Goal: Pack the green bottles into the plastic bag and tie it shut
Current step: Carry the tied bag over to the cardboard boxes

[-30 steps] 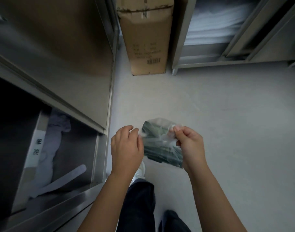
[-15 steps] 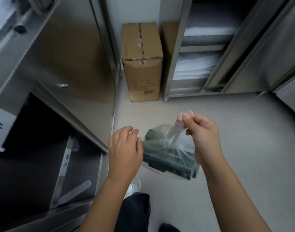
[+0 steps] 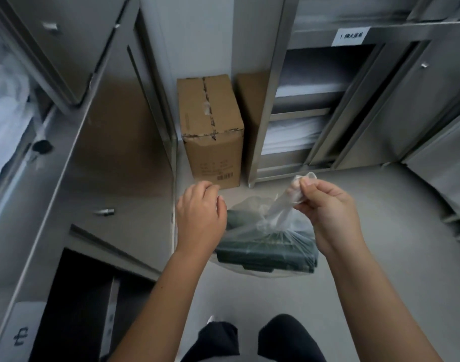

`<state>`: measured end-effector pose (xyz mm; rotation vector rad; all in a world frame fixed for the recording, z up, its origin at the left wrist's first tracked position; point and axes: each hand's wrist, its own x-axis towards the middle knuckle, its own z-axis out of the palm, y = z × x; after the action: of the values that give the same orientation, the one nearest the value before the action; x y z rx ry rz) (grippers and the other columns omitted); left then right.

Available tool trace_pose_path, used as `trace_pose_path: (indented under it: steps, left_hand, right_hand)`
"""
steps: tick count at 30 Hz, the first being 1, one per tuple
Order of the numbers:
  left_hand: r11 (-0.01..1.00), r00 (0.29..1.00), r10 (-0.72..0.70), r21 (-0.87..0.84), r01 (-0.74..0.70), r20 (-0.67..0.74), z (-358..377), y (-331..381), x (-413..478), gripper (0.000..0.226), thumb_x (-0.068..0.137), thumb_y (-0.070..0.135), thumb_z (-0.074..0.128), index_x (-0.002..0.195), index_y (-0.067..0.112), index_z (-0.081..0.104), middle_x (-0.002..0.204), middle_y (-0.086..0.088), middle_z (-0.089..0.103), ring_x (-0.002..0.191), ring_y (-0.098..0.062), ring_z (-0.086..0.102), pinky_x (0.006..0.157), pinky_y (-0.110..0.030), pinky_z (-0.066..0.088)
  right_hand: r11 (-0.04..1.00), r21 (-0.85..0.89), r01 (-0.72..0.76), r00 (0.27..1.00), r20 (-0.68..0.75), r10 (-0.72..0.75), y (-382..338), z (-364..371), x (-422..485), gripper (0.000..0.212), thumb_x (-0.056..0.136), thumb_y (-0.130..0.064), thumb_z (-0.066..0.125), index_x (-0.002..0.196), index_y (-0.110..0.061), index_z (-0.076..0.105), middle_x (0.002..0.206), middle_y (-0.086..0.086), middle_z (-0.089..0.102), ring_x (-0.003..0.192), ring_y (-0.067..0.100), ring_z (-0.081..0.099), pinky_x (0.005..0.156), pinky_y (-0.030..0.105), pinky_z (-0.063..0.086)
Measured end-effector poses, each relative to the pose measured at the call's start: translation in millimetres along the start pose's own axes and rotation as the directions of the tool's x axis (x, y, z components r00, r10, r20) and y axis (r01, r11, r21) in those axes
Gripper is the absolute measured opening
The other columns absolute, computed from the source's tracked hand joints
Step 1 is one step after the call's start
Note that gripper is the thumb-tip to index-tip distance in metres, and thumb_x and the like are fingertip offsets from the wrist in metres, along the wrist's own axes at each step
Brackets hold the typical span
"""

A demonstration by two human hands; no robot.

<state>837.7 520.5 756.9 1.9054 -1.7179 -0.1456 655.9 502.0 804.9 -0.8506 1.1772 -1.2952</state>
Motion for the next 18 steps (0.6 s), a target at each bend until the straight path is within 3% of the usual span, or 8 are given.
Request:
trace_pose_path:
  steps: [8, 12, 18]
  left_hand:
    - [1.0, 0.999, -0.029, 0.006, 0.029, -0.022, 21, -7, 82, 0.018, 0.081, 0.004, 0.059, 0.099, 0.003, 0.064, 0.101, -0.014, 0.064, 0.096, -0.031, 0.056, 0.083, -0.044, 0.042]
    - [0.997, 0.998, -0.053, 0.054, 0.055, -0.042, 33, -4, 132, 0.018, 0.081, 0.004, 0.059, 0.099, 0.003, 0.065, 0.102, -0.014, 0.064, 0.097, -0.031, 0.057, 0.083, -0.046, 0.042]
    - [0.982, 0.988, -0.116, 0.141, 0.129, -0.1, 38, 4, 201, 0.019, 0.079, 0.004, 0.063, 0.097, 0.003, 0.066, 0.101, -0.014, 0.065, 0.097, -0.032, 0.058, 0.082, -0.045, 0.044]
  right_hand:
    - [0.999, -0.052, -0.005, 0.997, 0.079, 0.01, -14, 37, 103, 0.025, 0.087, -0.006, 0.053, 0.067, -0.008, 0.067, 0.053, -0.004, 0.065, 0.064, 0.019, 0.055, 0.06, 0.022, 0.053]
    - [0.996, -0.081, -0.022, 0.985, 0.169, 0.035, -24, 48, 164, 0.023, 0.087, -0.007, 0.053, 0.069, -0.006, 0.067, 0.063, 0.006, 0.065, 0.069, 0.023, 0.057, 0.065, 0.026, 0.055]
    - [0.991, -0.109, -0.075, 0.941, 0.322, 0.107, -43, 66, 248, 0.026, 0.087, -0.01, 0.054, 0.066, -0.013, 0.07, 0.058, -0.003, 0.069, 0.063, 0.012, 0.062, 0.061, 0.02, 0.055]
